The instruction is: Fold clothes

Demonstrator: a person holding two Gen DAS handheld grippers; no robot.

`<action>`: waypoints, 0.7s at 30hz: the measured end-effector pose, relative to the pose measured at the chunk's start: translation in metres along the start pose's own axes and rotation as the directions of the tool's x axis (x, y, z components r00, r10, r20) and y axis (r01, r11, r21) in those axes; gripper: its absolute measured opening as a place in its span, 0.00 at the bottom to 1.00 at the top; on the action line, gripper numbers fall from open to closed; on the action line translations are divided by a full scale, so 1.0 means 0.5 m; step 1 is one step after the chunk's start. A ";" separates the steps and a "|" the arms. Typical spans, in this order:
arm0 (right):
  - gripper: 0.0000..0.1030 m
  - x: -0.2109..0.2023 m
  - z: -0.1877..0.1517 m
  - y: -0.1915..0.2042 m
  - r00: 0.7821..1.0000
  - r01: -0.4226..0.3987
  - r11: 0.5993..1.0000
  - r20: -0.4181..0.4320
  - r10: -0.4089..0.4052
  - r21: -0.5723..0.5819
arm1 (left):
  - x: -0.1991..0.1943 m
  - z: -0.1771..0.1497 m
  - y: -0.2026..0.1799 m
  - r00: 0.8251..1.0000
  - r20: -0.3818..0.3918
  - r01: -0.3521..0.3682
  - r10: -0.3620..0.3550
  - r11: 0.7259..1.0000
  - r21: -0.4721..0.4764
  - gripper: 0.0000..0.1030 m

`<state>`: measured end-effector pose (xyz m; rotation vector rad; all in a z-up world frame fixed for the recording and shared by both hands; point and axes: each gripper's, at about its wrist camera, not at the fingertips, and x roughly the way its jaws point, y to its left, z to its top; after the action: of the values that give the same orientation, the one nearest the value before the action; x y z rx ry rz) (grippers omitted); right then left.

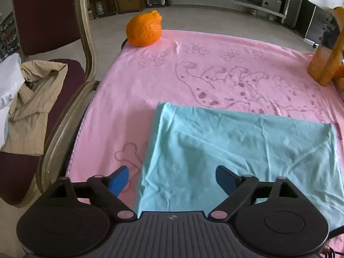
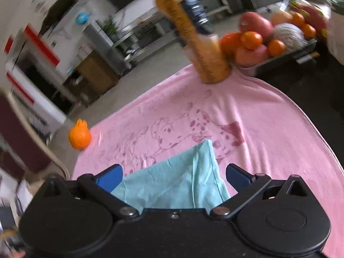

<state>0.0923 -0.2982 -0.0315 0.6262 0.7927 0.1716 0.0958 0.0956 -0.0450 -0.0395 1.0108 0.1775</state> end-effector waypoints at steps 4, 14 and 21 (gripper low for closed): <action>1.00 -0.037 0.012 -0.024 0.962 -0.266 0.947 -0.013 0.272 0.179 | -0.038 -0.002 0.018 0.997 0.008 0.081 -0.080 0.996 -0.034 0.87; 1.00 -0.026 -0.001 0.015 0.944 -0.320 0.941 -0.042 0.326 0.109 | 0.001 -0.009 0.002 0.987 -0.052 0.148 -0.149 0.988 -0.037 0.36; 0.12 0.097 -0.023 -0.006 0.987 -0.068 0.993 -0.137 0.081 0.098 | 0.050 -0.004 -0.024 0.993 -0.010 0.121 -0.121 0.993 -0.004 0.11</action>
<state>0.1178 -0.2773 -0.0688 0.7385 0.9178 0.2510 0.1092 0.0870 -0.0678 -0.1049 1.0147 0.0680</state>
